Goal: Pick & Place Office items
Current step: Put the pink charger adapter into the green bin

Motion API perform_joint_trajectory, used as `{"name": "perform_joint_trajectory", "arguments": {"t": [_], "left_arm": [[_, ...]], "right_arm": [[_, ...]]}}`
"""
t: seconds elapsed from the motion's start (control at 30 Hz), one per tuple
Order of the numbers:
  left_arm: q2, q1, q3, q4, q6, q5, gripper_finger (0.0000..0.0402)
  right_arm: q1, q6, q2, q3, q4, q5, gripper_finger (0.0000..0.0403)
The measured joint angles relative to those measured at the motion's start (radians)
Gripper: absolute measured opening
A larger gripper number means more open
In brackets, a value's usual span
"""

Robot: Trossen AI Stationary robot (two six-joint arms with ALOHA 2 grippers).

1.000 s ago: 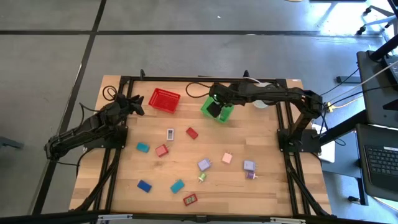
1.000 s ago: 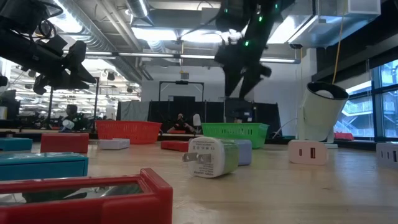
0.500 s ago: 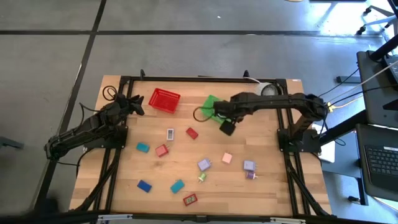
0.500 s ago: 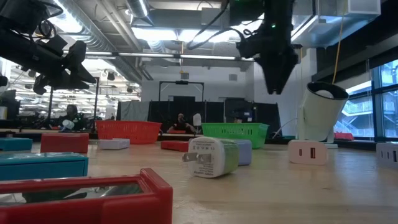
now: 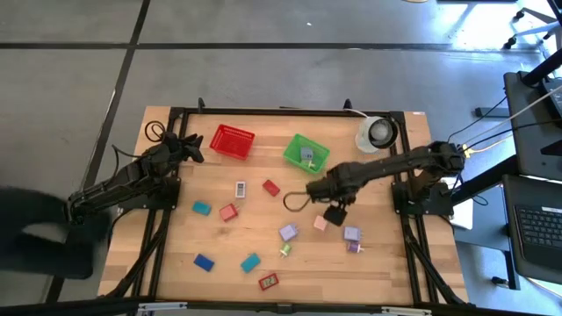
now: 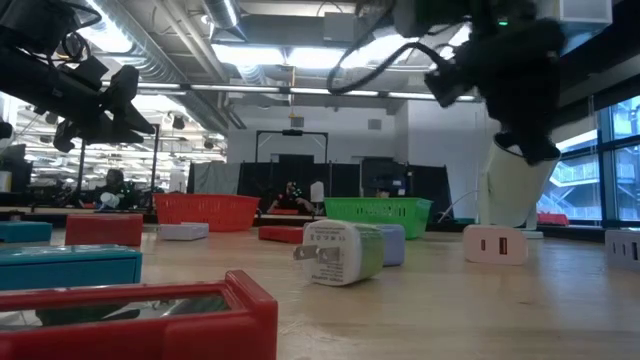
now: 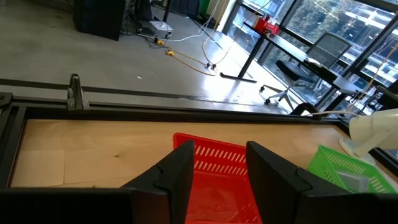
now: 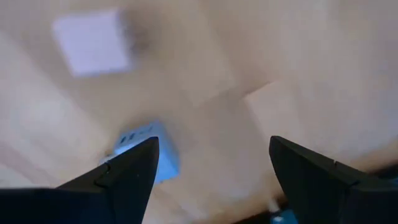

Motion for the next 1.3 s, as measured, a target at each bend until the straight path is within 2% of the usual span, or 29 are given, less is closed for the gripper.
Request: {"name": "perform_joint_trajectory", "arguments": {"t": [0.13, 0.23, 0.37, 0.57, 0.67, 1.07, 1.3], "left_arm": [[0.000, 0.000, 0.000, 0.000, 0.000, 0.000, 0.0141], [0.000, 0.000, 0.000, 0.000, 0.000, 0.000, 0.0141], [0.000, 0.000, 0.000, 0.000, 0.000, 0.000, 0.0141], [0.000, 0.000, 0.000, 0.000, 0.000, 0.000, 0.0141], [0.000, 0.000, 0.000, 0.000, 0.000, 0.000, 0.0141], [0.000, 0.000, 0.000, 0.001, 0.000, 0.000, 0.0141], [0.000, 0.000, 0.000, 0.000, 0.000, 0.000, 0.0141]], "right_arm": [[0.087, -0.106, 0.000, -0.052, 0.132, 0.005, 0.0307], [0.142, -0.243, 0.000, -0.060, 0.227, 0.078, 0.0307], [0.189, -0.535, 0.000, -0.060, 0.282, 0.178, 0.0307], [0.200, -0.959, 0.001, -0.060, 0.387, 0.172, 0.0307], [0.194, -1.121, 0.010, -0.060, 0.461, 0.174, 0.0307], [0.146, -1.370, 0.085, -0.060, 0.490, 0.037, 0.0307], [0.135, -1.439, 0.157, -0.061, 0.490, 0.050, 0.0307]]}}
